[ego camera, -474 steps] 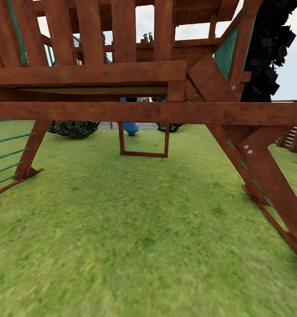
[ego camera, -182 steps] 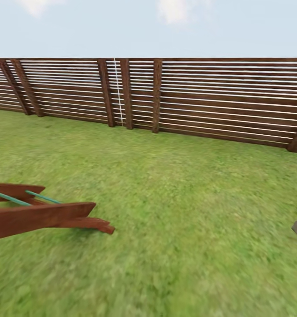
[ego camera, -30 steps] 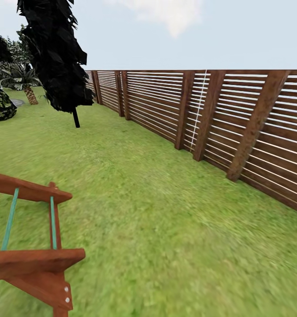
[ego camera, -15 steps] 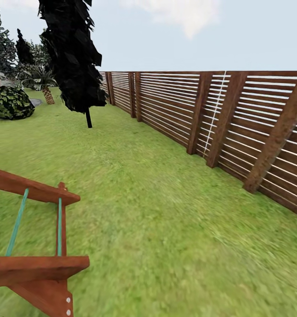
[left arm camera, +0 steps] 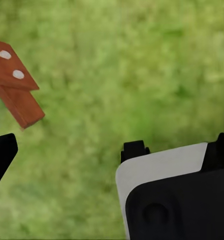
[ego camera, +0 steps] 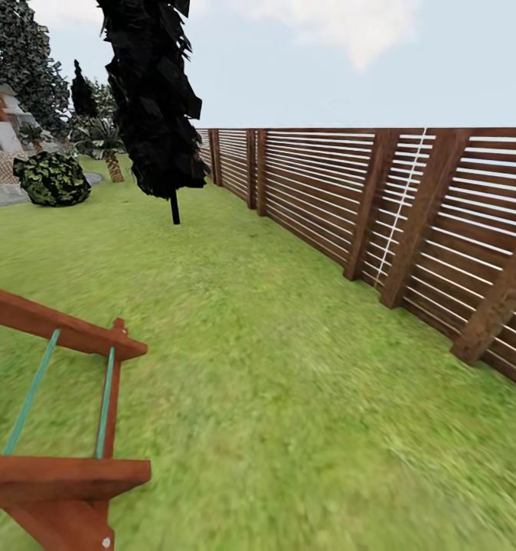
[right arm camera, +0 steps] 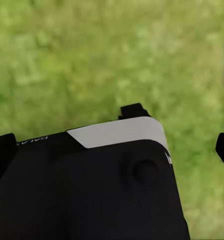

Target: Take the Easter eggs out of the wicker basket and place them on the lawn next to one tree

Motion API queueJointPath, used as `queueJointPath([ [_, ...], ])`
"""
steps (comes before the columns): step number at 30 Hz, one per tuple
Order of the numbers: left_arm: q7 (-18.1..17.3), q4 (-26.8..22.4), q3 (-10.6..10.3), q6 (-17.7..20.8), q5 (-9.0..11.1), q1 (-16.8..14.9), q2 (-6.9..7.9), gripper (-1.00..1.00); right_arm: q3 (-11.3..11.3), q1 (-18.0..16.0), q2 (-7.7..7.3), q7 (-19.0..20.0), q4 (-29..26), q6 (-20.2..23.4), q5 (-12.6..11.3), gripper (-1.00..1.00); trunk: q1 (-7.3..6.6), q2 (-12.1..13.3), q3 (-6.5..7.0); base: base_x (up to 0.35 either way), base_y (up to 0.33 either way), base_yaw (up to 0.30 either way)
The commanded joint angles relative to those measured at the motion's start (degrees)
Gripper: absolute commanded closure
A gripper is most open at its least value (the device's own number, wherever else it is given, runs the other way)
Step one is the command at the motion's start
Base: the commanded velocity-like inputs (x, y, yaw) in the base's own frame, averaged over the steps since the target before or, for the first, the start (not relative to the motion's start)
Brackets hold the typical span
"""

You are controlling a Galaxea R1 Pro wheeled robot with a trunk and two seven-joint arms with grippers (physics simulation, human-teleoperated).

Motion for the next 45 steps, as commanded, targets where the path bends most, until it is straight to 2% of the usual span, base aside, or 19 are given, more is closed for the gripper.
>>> queueJointPath([
  [1, 0.1, 0.0, -0.2, -0.2, -0.2, -0.1, 0.02, -1.00, -0.4, 0.0, 0.05, 0.1, 0.0, -0.3, -0.2, -1.00, 0.03, 0.0, -0.05, 0.284, -0.225, 0.024],
  [25, 0.1, 0.0, -0.3, -1.1, -0.2, 0.0, 0.04, -1.00, -0.4, 0.0, 0.09, 0.1, 0.0, -0.3, -0.1, -1.00, 0.03, 0.0, -0.03, 0.285, -0.219, 0.014],
  [32, 0.1, 0.0, -0.3, -1.1, -0.2, 0.0, 0.04, -1.00, -0.4, 0.0, 0.10, 0.1, 0.0, -0.2, -0.1, -1.00, 0.03, 0.0, 0.06, 0.310, -0.104, 0.173],
  [45, 0.1, 0.0, -0.3, -1.2, -0.2, 0.1, 0.04, -1.00, -0.4, 0.0, 0.08, 0.1, 0.0, -0.3, -0.1, -1.00, 0.03, 0.0, 0.07, 0.316, -0.077, 0.018],
])
